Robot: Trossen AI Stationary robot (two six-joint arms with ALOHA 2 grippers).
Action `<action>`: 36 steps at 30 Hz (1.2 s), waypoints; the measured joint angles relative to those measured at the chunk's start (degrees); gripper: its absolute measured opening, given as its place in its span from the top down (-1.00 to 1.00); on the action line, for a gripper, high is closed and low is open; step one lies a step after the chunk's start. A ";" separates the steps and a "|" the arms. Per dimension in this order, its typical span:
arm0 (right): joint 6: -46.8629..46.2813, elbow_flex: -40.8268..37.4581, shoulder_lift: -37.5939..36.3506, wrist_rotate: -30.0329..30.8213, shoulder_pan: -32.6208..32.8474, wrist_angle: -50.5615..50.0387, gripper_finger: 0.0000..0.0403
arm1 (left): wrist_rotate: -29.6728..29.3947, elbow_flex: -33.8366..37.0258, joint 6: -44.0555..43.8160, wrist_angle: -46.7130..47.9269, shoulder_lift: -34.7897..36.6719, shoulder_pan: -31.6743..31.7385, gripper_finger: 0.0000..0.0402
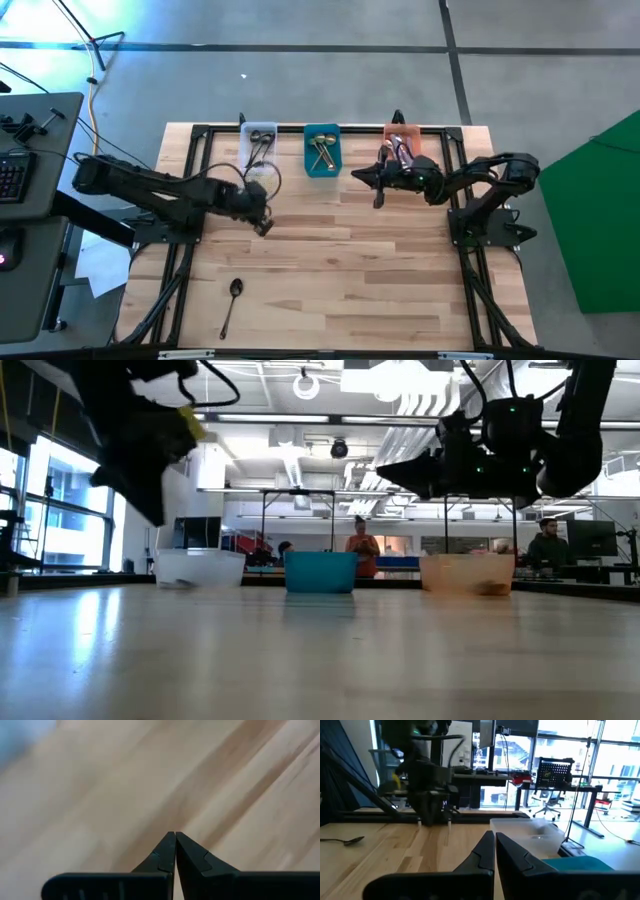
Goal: Sort silverware by color (type)
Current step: Put the black spoon into the transparent bin
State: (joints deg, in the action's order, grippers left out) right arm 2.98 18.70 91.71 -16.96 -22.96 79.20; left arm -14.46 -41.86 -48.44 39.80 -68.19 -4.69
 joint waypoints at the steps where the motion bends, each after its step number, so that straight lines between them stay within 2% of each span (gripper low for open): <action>1: 0.00 -0.20 -0.03 -0.03 0.00 -0.02 1.00 | 0.33 -1.13 -3.62 3.48 -0.44 -1.80 0.99; 5: 0.00 -0.55 -0.01 -0.05 0.00 -0.22 1.00 | 5.69 -5.40 -16.60 13.59 -4.41 -8.64 0.99; 9: 0.44 -0.55 0.00 -0.09 0.00 -0.34 1.00 | 11.18 -8.91 -26.23 17.42 -9.32 -14.95 0.99; 18: 0.89 -0.52 0.04 -0.16 0.00 -0.39 1.00 | 24.21 -11.38 -48.52 16.72 -17.07 -28.89 0.98; 21: 0.87 -0.52 0.04 -0.16 0.00 -0.39 1.00 | 25.92 -11.38 -56.01 14.13 -18.12 -32.59 0.96; 24: 0.89 -0.52 0.06 -0.16 0.00 -0.42 1.00 | 25.51 -11.40 -62.92 10.33 -18.51 -35.21 0.87; 28: 0.48 -0.50 0.06 -0.16 0.00 -0.45 1.00 | 25.51 -11.44 -68.39 7.53 -19.97 -37.19 0.63; 33: 0.46 -0.50 0.06 -0.16 0.00 -0.51 1.00 | 25.32 -11.44 -69.17 0.90 -23.92 -37.81 0.32; 36: 0.46 -0.50 0.06 -0.16 0.02 -0.52 1.00 | 25.36 -11.44 -69.58 -1.79 -27.33 -38.42 0.21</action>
State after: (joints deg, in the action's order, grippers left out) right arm 3.44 18.20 91.77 -17.12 -22.94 78.67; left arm 10.90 -53.29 -118.02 38.01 -95.53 -43.11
